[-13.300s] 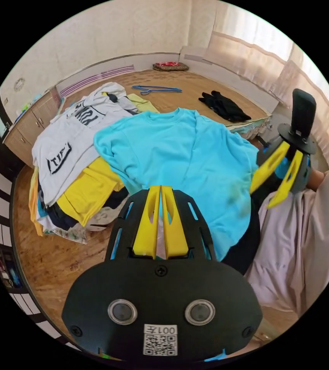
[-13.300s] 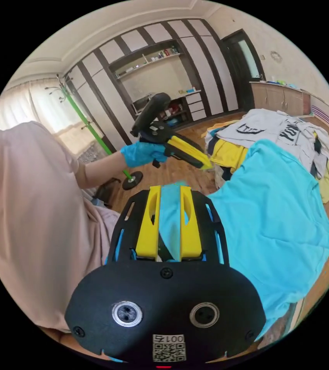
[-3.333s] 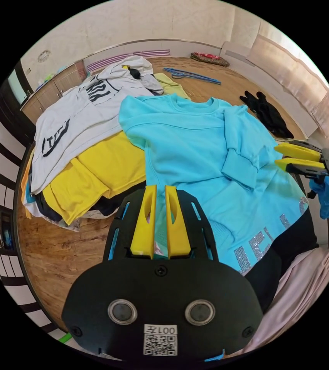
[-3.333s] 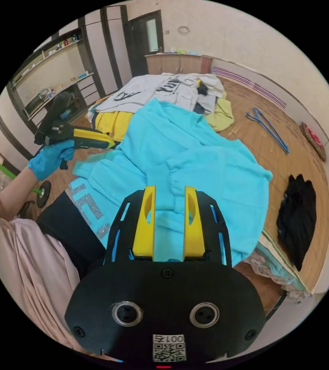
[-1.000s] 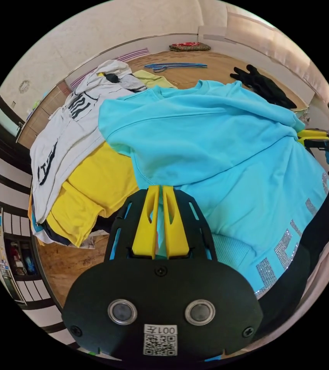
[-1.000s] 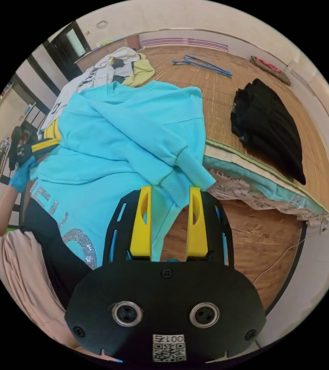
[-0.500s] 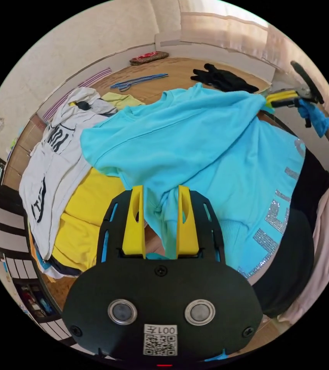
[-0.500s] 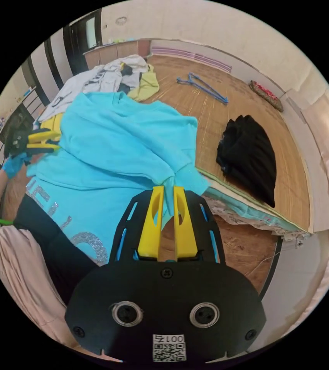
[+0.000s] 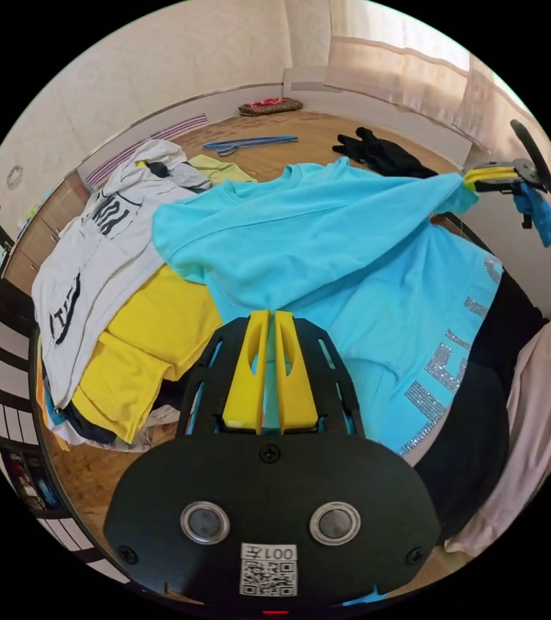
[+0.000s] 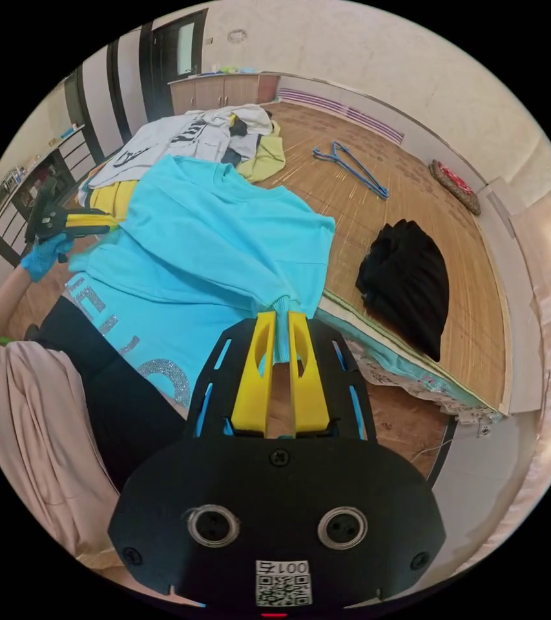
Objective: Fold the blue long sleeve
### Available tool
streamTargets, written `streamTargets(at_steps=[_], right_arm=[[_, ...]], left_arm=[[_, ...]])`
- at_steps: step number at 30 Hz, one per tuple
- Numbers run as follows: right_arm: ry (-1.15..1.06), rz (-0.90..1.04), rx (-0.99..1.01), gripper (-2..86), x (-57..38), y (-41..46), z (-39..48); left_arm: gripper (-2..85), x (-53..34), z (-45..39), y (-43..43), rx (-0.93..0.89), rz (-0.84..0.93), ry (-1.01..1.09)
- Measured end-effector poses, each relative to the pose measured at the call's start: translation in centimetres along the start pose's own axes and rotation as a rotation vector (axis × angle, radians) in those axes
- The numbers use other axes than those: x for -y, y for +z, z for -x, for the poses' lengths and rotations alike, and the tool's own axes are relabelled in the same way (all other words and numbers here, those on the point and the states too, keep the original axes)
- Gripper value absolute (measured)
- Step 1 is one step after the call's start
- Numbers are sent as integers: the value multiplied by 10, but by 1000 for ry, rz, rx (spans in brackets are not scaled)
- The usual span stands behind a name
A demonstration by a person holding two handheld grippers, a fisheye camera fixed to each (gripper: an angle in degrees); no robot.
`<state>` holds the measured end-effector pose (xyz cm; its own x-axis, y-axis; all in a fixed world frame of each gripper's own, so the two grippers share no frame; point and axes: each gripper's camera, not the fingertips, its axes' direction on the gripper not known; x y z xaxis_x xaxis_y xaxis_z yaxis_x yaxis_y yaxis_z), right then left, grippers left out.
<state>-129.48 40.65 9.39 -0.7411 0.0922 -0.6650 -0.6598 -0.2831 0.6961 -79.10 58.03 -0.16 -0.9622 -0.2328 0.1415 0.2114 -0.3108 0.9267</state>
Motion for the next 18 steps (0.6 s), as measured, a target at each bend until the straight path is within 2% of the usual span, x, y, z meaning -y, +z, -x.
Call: streamTargets(at_steps=[6, 12, 15, 18], right_arm=[[-106, -13, 107, 20, 7, 3, 9], [-254, 196, 299, 17, 7, 43, 25], [-292, 156, 324, 16, 15, 38, 30], [-321, 36, 405, 23, 37, 17, 28]], left_arm=[[-16, -25, 14, -30, 39, -56, -79], [-16, -50, 18, -25, -15, 8, -115], [-15, -61, 21, -18, -29, 37, -179], [-11, -68, 25, -22, 22, 26, -213]])
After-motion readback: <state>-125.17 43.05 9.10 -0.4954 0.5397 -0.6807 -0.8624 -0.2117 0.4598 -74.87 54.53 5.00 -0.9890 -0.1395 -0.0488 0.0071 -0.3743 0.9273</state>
